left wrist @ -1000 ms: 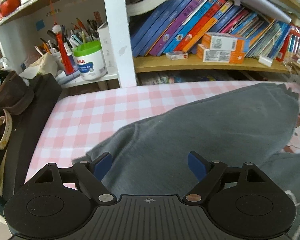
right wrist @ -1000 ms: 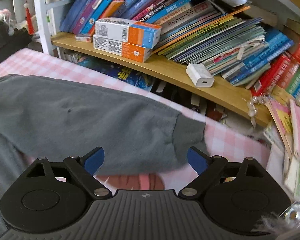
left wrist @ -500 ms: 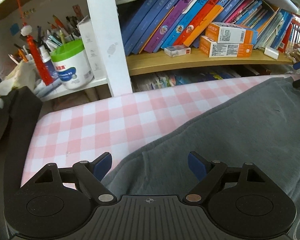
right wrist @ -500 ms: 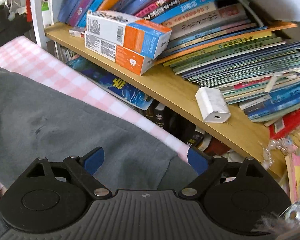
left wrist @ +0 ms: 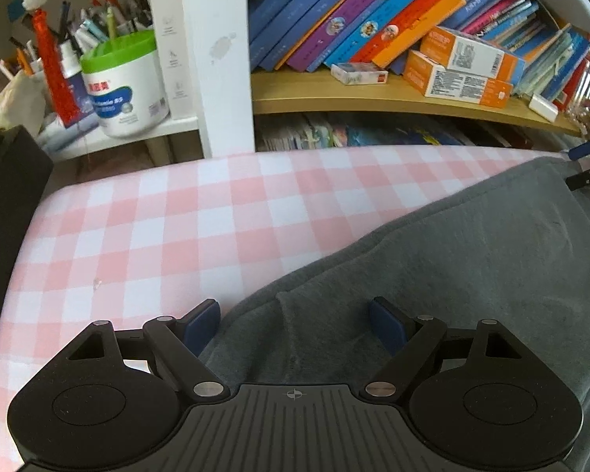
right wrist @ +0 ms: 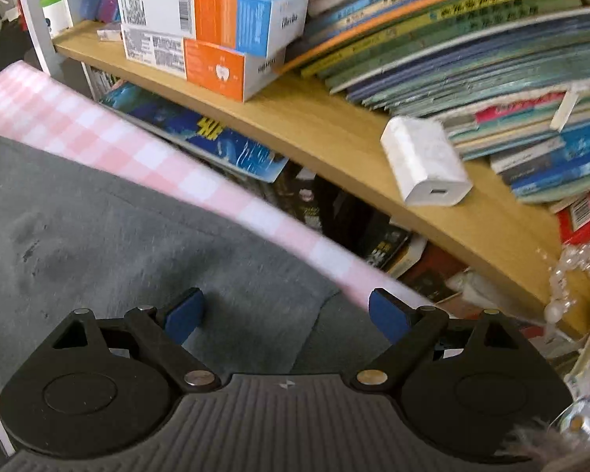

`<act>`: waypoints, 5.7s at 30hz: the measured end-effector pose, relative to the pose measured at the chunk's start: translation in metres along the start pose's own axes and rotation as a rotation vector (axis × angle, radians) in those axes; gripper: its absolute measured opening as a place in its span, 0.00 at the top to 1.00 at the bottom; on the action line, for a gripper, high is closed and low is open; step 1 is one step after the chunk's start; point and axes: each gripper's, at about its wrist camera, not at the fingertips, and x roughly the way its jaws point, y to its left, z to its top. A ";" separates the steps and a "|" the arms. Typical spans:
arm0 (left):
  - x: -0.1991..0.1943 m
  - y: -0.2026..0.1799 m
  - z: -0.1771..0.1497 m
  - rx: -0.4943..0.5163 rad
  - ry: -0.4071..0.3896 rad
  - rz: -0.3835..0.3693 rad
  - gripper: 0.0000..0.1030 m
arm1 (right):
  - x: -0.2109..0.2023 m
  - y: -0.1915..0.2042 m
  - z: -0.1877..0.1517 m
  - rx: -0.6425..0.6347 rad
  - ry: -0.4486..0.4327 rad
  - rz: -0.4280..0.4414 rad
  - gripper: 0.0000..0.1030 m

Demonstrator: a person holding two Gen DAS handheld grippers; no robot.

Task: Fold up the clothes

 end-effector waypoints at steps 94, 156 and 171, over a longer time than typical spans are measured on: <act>-0.187 -0.025 -0.239 -1.238 -0.213 -0.163 0.33 | -0.226 0.085 -0.344 1.298 -0.160 0.056 0.92; -0.183 -0.005 -0.181 -1.110 -0.393 -0.133 0.92 | -0.191 0.079 -0.277 1.160 -0.259 0.000 0.84; -0.170 0.006 -0.222 -1.146 -0.294 -0.023 0.86 | -0.180 0.086 -0.274 1.127 -0.227 -0.024 0.84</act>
